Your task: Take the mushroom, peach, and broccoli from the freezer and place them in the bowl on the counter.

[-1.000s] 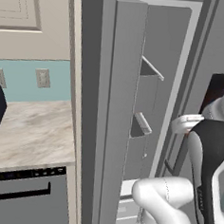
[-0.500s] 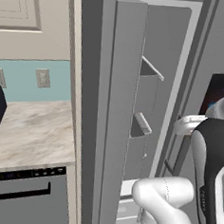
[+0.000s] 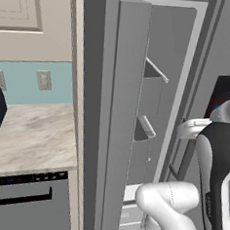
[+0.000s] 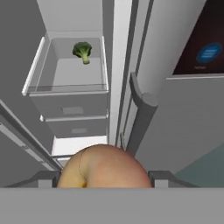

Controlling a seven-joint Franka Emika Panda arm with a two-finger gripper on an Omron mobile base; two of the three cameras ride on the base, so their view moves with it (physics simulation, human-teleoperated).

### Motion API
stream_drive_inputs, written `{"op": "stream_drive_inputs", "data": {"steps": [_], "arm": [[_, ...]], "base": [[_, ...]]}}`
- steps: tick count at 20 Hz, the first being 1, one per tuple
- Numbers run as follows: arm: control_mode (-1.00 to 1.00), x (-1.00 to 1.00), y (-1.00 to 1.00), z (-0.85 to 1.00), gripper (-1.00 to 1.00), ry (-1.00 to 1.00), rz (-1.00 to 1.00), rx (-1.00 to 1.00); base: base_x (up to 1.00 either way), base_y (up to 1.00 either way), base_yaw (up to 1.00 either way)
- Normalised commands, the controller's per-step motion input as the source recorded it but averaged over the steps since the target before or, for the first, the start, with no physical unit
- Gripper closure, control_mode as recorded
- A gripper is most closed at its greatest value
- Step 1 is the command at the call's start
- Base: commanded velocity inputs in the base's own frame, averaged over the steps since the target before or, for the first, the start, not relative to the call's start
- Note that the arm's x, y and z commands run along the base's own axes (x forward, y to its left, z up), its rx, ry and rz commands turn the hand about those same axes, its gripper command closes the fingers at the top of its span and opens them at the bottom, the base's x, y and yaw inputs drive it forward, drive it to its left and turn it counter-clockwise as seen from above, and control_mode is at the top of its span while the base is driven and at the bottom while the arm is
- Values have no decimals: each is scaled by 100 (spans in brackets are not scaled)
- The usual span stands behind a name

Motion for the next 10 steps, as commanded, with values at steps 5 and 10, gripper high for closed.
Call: {"op": "stream_drive_inputs", "data": {"steps": [5,10], "arm": [[-100,0,9,0,100,0,4,0],[-100,0,7,0,100,0,4,0]], "base": [[0,0,0],[0,0,0]]}}
